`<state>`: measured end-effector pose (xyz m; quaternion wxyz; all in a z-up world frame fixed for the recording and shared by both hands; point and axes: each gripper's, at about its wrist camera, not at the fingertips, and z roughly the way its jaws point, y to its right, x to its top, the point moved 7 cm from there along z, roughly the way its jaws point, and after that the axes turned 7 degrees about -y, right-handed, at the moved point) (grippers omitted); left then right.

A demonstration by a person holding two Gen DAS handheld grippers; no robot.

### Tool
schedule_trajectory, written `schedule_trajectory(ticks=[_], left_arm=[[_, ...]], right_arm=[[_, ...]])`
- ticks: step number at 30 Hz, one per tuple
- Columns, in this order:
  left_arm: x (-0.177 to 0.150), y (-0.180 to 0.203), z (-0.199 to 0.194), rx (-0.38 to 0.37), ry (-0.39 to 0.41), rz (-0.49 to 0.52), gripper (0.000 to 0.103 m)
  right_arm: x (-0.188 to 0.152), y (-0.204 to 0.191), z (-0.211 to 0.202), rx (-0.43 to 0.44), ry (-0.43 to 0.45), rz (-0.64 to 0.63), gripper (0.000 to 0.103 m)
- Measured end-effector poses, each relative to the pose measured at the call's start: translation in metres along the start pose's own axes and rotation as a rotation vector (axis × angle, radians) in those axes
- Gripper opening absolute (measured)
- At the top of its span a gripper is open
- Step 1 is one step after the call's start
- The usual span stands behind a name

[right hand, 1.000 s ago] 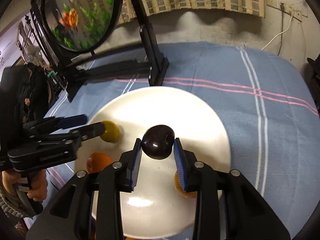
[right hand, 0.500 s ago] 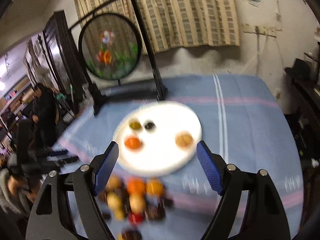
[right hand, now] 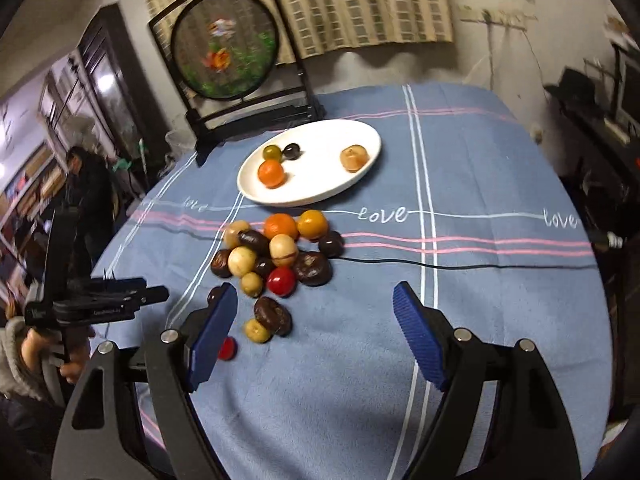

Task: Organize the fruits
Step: 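Withdraw both open tools from the plate back to the pile, then grasp a small dark plum with the left tool while the right tool grasps a brown mangosteen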

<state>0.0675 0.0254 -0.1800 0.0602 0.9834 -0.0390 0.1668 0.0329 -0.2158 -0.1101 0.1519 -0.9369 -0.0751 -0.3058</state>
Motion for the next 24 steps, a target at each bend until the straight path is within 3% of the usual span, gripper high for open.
schedule_trajectory(ticks=[13, 24], left_arm=[[0.007, 0.026, 0.042, -0.022, -0.031, 0.078, 0.065], [0.016, 0.042, 0.065, -0.092, -0.06, 0.098, 0.049]], right_arm=[[-0.009, 0.003, -0.012, -0.079, -0.009, -0.044, 0.082], [-0.02, 0.019, -0.016, -0.142, -0.037, -0.006, 0.082]])
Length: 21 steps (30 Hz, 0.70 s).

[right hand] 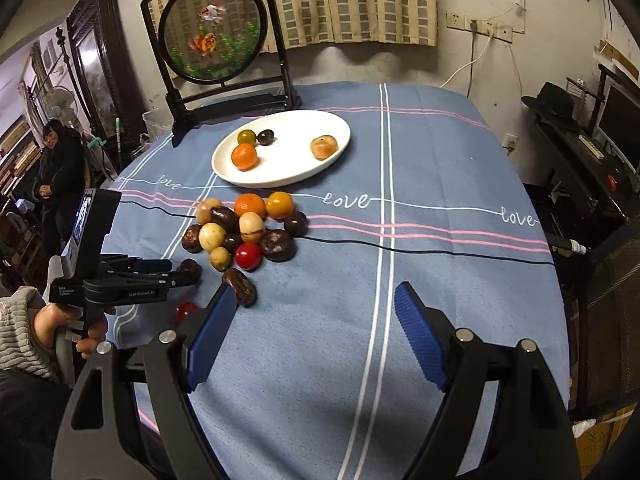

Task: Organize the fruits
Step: 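Grasp a small dark plum with the left tool while the right tool grasps a brown mangosteen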

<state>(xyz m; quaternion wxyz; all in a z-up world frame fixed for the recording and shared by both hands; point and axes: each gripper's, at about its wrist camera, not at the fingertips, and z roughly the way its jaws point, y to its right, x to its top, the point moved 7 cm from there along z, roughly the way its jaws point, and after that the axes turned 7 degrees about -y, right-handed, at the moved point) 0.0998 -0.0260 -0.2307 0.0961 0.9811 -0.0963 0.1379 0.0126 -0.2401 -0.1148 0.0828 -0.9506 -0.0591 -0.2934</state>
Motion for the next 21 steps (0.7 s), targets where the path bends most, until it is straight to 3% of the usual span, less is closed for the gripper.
schedule_trajectory(ticks=[6, 9, 15, 21], left_arm=[[0.004, 0.003, 0.007, -0.006, -0.003, 0.002, 0.041], [0.004, 0.004, 0.006, -0.02, 0.006, 0.011, 0.03], [-0.005, 0.001, -0.003, -0.002, 0.017, 0.017, 0.029], [-0.021, -0.027, -0.024, 0.039, 0.032, -0.036, 0.029]], right_arm=[[-0.003, 0.004, 0.001, -0.013, -0.012, 0.003, 0.082], [-0.003, 0.004, 0.003, -0.01, -0.019, 0.006, 0.082], [0.0, -0.011, 0.02, 0.044, -0.067, -0.034, 0.082], [0.005, -0.048, 0.067, 0.137, -0.148, -0.095, 0.082]])
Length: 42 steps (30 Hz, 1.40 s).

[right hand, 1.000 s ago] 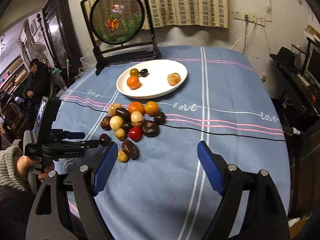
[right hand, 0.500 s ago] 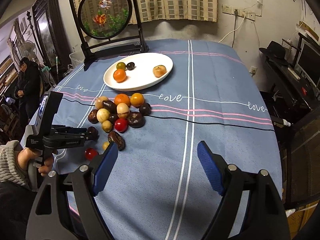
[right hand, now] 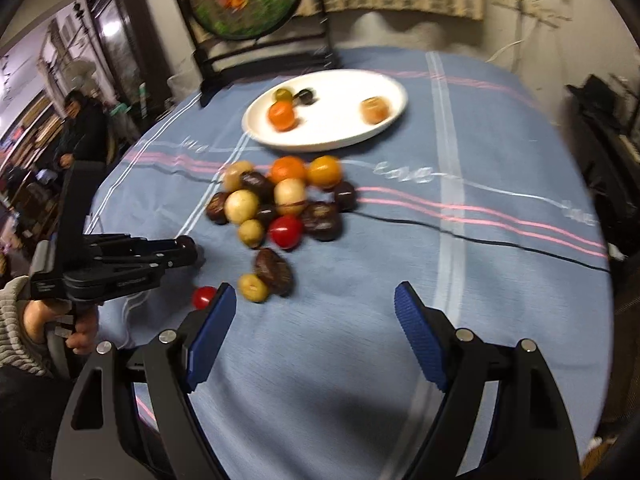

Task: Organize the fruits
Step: 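Grasp a small dark plum with the left tool while the right tool grasps a brown mangosteen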

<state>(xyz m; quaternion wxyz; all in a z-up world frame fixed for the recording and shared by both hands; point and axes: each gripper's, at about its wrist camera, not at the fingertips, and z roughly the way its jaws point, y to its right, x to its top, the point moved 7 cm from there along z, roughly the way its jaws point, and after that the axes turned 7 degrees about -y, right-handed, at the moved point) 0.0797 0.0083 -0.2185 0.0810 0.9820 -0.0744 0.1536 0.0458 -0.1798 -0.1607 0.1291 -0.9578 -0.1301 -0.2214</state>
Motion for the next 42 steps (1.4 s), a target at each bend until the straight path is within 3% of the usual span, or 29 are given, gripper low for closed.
schedule_trajectory(ticks=[7, 11, 16, 20, 22, 24, 26, 39, 42], left_arm=[[-0.019, -0.038, -0.019, 0.05, 0.004, -0.07, 0.029], [-0.024, -0.053, -0.023, 0.06, 0.001, -0.097, 0.029], [-0.018, -0.053, -0.024, 0.046, 0.006, -0.096, 0.029], [-0.012, -0.044, -0.022, 0.035, 0.007, -0.07, 0.029], [-0.009, -0.04, -0.021, 0.031, 0.005, -0.057, 0.029], [-0.008, -0.038, -0.02, 0.031, 0.002, -0.047, 0.029], [-0.008, -0.037, -0.019, 0.031, -0.003, -0.04, 0.029], [-0.017, -0.061, -0.019, 0.046, -0.016, -0.097, 0.029], [-0.015, -0.059, -0.018, 0.041, -0.019, -0.094, 0.029]], right_arm=[[0.013, -0.016, 0.048, 0.044, -0.069, 0.0, 0.082], [0.015, -0.002, 0.067, -0.021, -0.105, 0.04, 0.082], [0.015, 0.04, 0.047, -0.106, -0.047, 0.176, 0.081], [0.01, 0.042, 0.033, -0.074, -0.023, 0.172, 0.081], [0.007, 0.032, 0.034, -0.061, -0.023, 0.132, 0.076], [0.006, 0.023, 0.043, -0.042, -0.042, 0.109, 0.061], [0.005, 0.017, 0.051, -0.026, -0.063, 0.092, 0.056], [0.017, 0.009, 0.085, -0.044, -0.087, 0.027, 0.051], [0.015, 0.01, 0.083, -0.042, -0.081, 0.024, 0.043]])
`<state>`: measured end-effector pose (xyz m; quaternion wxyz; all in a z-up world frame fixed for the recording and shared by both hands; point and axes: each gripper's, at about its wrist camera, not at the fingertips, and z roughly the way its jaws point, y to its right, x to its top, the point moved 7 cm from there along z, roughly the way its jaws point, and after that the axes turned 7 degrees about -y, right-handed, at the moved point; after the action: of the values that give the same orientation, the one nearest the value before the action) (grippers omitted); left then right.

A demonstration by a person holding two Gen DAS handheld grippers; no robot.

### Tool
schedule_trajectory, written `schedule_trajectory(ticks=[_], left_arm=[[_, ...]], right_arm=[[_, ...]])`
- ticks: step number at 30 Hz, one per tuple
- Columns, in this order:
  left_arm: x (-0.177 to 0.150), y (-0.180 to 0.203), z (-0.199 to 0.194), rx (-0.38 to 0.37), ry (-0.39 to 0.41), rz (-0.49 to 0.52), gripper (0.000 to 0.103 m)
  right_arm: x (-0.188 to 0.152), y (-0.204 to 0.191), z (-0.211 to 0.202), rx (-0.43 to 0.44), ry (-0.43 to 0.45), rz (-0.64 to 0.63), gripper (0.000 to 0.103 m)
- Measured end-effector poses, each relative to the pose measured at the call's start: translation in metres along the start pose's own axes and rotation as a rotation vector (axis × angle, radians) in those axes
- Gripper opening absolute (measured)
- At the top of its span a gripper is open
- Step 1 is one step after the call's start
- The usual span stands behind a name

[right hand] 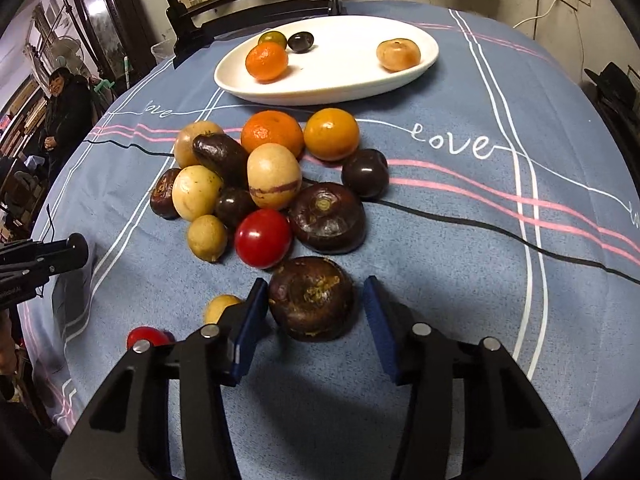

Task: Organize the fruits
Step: 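Grasp a small dark plum with the left tool while the right tool grasps a brown mangosteen, then carry both fruits onto the white plate and open both tools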

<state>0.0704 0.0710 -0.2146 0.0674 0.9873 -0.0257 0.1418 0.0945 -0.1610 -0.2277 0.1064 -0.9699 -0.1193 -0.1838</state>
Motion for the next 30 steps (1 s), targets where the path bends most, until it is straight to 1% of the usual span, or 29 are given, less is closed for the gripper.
schedule_trajectory(ticks=[6, 9, 15, 18, 21, 26, 30], left_arm=[[0.003, 0.011, 0.004, -0.008, -0.005, 0.026, 0.029], [0.005, 0.02, 0.006, -0.015, -0.006, 0.041, 0.029], [0.017, 0.044, 0.009, -0.035, -0.006, 0.085, 0.029], [0.032, 0.055, 0.008, -0.035, 0.003, 0.117, 0.029], [0.059, 0.067, 0.003, -0.038, 0.028, 0.15, 0.029], [0.119, 0.095, -0.004, -0.054, 0.094, 0.199, 0.029], [0.162, 0.122, 0.0, -0.069, 0.133, 0.249, 0.029]], right_arm=[[-0.01, 0.0, -0.007, 0.023, -0.005, 0.005, 0.042], [-0.017, 0.004, -0.016, 0.027, 0.004, 0.023, 0.042], [-0.03, 0.037, -0.043, 0.016, 0.04, 0.116, 0.042], [-0.028, 0.053, -0.056, 0.007, 0.068, 0.159, 0.042], [-0.008, 0.065, -0.07, -0.003, 0.113, 0.164, 0.042], [0.05, 0.071, -0.089, -0.006, 0.206, 0.132, 0.042], [0.103, 0.072, -0.093, 0.003, 0.264, 0.106, 0.042]])
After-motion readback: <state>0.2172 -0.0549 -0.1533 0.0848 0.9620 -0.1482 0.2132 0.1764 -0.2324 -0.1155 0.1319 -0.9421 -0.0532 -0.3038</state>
